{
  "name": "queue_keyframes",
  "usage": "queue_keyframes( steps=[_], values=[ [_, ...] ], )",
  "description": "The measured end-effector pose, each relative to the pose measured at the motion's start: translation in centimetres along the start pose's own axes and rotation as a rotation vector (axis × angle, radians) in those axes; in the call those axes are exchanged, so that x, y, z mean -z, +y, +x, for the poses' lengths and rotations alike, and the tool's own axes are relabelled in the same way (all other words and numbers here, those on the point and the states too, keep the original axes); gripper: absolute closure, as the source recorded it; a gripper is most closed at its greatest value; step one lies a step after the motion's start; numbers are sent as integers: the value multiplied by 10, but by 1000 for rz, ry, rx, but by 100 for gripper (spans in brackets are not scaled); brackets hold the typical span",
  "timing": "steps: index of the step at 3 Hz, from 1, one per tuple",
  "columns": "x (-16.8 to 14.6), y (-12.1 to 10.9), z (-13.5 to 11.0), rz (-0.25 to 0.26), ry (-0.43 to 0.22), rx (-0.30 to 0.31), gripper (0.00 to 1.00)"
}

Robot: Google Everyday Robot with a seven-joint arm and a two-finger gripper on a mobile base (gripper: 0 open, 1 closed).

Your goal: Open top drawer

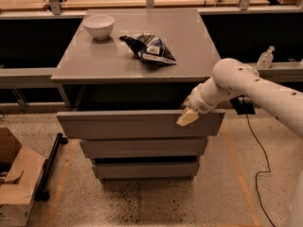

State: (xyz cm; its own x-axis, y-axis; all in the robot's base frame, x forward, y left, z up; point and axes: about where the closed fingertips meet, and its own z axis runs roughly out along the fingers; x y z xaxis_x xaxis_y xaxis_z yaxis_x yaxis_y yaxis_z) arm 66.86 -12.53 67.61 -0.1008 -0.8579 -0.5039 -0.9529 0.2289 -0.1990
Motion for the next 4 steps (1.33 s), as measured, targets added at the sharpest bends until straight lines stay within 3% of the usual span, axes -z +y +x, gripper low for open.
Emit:
queue_keyframes(
  steps=[1,2,3,4],
  values=[
    [-7,2,1,-45,7,2,59],
    [-7,2,1,-47,7,2,36],
    [-1,41,15,-112,15,-67,13],
    [0,40,14,-112,15,-68,0]
  ],
)
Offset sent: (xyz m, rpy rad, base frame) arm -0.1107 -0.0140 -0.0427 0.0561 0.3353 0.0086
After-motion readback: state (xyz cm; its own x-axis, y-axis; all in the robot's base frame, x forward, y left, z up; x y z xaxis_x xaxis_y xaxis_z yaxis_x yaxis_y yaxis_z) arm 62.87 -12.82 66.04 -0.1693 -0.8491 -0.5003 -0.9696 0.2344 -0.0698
